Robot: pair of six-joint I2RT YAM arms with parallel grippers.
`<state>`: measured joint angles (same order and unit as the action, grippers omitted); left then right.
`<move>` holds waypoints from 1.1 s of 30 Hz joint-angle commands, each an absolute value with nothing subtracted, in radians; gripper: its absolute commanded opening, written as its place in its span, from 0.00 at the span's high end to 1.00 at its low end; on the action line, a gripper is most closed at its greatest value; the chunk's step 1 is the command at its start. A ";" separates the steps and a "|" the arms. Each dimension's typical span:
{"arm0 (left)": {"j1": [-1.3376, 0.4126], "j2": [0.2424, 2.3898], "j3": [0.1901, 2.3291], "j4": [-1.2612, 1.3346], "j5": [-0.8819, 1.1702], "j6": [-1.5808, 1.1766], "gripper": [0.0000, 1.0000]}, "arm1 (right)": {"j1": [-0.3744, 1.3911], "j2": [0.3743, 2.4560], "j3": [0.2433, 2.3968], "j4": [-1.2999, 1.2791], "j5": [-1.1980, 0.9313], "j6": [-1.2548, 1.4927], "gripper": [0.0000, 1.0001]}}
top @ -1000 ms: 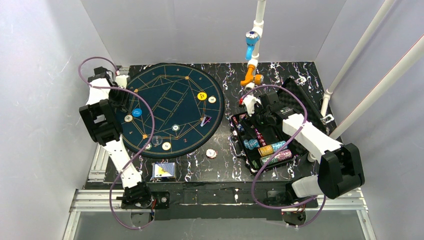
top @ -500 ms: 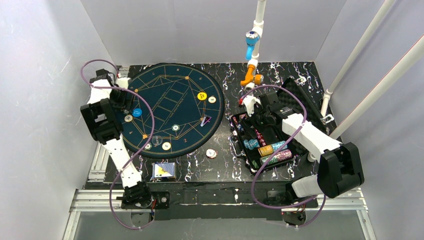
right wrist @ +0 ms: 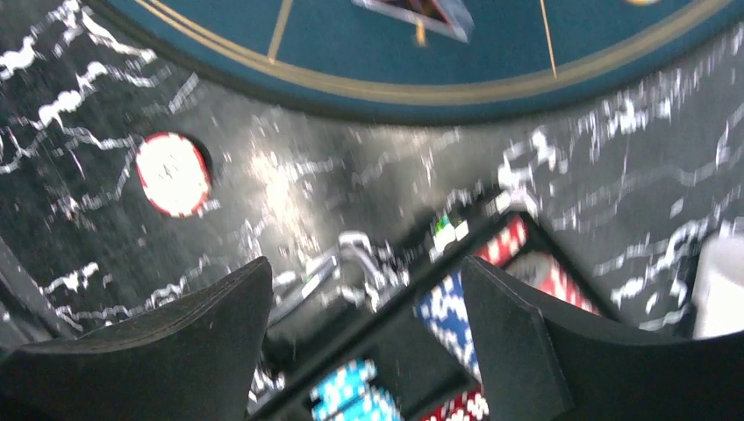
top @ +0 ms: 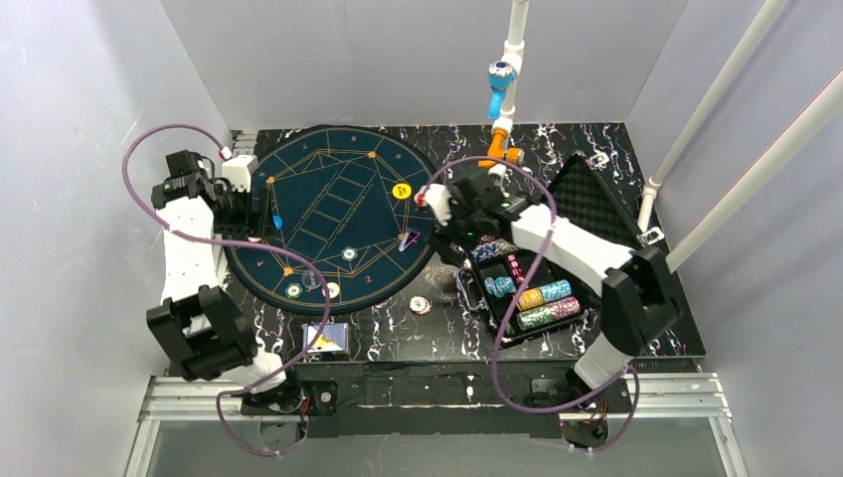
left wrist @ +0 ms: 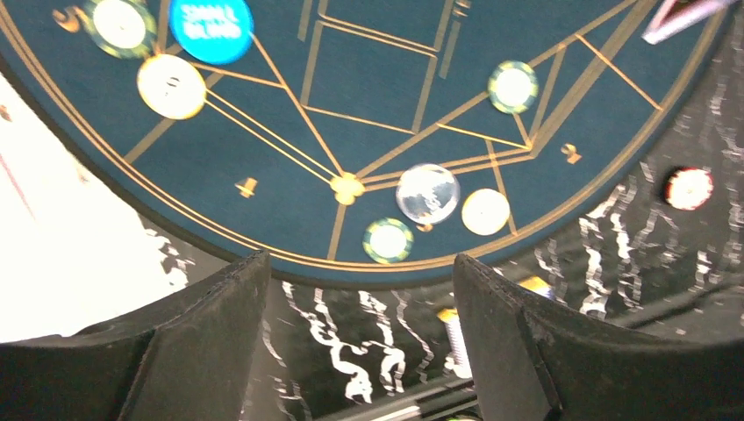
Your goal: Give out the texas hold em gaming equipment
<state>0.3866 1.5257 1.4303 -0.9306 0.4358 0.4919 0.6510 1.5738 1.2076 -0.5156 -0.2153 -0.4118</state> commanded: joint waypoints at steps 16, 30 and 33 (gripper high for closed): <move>0.545 1.343 1.324 -1.050 0.753 0.213 0.24 | 0.942 2.269 2.018 -0.465 -0.096 -0.287 0.22; 0.636 1.335 1.300 -1.042 0.836 0.093 0.23 | 1.007 2.425 2.151 -0.420 -0.071 -0.240 0.21; 0.638 1.331 1.291 -1.035 0.839 0.096 0.23 | 1.016 2.449 2.173 -0.413 -0.060 -0.237 0.21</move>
